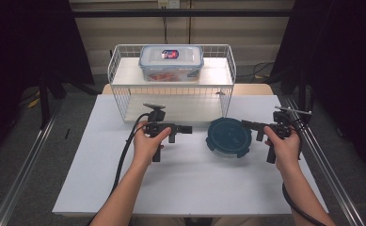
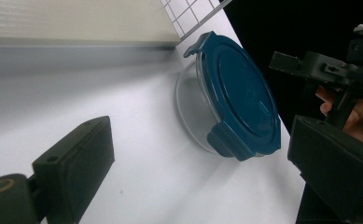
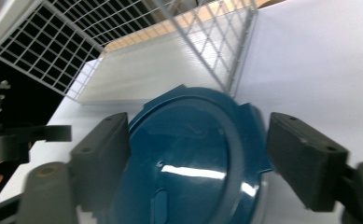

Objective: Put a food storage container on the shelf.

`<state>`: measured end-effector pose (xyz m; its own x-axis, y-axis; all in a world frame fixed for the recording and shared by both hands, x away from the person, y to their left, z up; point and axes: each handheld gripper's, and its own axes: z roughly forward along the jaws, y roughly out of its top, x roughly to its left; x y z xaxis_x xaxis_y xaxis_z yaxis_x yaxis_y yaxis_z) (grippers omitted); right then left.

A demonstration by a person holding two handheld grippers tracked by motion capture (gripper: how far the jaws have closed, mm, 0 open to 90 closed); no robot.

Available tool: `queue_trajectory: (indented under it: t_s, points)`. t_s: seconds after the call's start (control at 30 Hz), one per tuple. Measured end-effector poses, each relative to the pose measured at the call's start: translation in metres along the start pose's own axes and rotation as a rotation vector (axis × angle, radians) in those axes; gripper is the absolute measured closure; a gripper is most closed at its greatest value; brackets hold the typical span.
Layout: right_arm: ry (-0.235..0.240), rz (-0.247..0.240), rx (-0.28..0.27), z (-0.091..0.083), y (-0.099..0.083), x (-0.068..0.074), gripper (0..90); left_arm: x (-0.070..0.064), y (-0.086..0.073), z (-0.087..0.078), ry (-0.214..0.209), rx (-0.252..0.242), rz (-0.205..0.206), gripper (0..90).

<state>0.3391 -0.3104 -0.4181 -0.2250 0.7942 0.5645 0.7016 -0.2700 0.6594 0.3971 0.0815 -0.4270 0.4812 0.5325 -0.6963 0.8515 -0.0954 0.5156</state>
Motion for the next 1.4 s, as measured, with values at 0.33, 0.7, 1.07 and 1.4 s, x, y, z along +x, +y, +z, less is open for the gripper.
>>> queue_trajectory:
  t_s: [0.33, 0.7, 1.07, 1.4]
  points:
    - [-0.105, 0.035, 0.017, 0.008, 0.01, -0.02, 58.0, 0.005, 0.001, -0.002, 0.008, -0.004, -0.014, 6.9]
    - [-0.17, 0.056, 0.051, 0.018, 0.011, -0.04, 88.1, 0.008, 0.002, -0.005, 0.025, -0.001, 0.002, 6.9]
    - [-0.137, 0.093, 0.074, 0.028, 0.009, -0.04, 90.0, 0.008, 0.003, -0.011, 0.023, -0.015, -0.007, 6.9]
    - [-0.173, 0.053, 0.054, 0.031, 0.002, -0.034, 90.0, 0.006, 0.003, -0.012, 0.02, -0.016, -0.003, 6.8]
